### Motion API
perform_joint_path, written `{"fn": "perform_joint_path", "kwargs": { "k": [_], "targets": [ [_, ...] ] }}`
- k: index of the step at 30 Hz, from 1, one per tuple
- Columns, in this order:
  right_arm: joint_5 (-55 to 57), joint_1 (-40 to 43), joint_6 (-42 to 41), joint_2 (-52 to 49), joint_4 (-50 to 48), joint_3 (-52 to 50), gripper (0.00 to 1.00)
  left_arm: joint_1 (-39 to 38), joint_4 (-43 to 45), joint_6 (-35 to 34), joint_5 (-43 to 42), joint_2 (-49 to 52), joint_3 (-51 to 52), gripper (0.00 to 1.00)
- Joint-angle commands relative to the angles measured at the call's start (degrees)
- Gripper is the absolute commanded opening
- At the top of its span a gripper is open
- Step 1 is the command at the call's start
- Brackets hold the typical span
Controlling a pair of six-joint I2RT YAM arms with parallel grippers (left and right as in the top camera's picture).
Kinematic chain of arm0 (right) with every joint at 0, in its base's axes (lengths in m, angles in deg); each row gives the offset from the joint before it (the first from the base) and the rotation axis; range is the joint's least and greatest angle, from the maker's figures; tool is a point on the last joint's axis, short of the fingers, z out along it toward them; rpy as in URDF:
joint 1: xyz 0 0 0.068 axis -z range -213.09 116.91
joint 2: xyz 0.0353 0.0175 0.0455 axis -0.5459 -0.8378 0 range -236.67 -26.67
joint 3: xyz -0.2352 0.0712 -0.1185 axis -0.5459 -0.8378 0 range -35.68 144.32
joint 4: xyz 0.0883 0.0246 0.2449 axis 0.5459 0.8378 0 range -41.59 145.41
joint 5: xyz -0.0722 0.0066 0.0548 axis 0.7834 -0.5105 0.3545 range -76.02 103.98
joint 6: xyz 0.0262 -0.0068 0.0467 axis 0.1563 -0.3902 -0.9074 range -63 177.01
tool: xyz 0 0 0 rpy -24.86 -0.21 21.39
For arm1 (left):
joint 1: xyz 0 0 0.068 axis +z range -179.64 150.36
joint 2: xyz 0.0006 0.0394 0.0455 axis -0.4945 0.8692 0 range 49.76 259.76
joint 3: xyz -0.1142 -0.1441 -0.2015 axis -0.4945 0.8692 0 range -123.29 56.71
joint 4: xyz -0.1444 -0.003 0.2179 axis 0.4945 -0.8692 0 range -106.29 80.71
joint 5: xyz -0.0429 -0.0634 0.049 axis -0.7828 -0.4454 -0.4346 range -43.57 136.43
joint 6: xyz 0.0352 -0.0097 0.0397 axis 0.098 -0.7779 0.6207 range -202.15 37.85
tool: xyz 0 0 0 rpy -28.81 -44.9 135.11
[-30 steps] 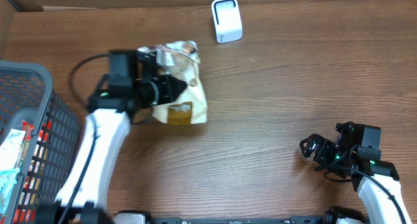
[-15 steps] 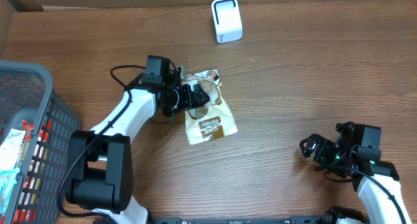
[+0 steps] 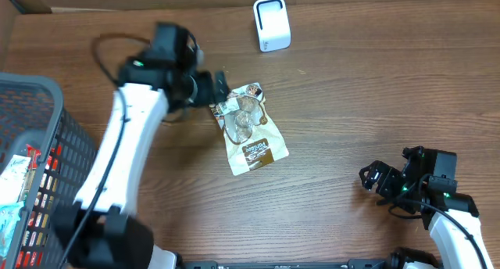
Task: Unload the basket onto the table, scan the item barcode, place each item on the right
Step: 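Lift the bread bag out and place it on the table center, then open the left gripper and move it back over the basket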
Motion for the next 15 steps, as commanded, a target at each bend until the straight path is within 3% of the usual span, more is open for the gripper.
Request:
{"fn": "perform_joint_path", "kwargs": {
  "k": [1,7,15],
  "targets": [
    [0.2,-0.2,-0.2,0.0,-0.3,-0.1,1.00,1.8,-6.7,5.2,9.8,-3.6,-12.6,0.99],
    [0.2,-0.2,-0.2,0.0,-0.3,-0.1,1.00,10.0,-17.5,6.1,10.9,-5.7,-26.4,1.00],
    [0.2,-0.2,-0.2,0.0,-0.3,-0.1,1.00,36.8,-23.5,5.5,10.7,-12.3,-28.4,1.00]
  ]
}}
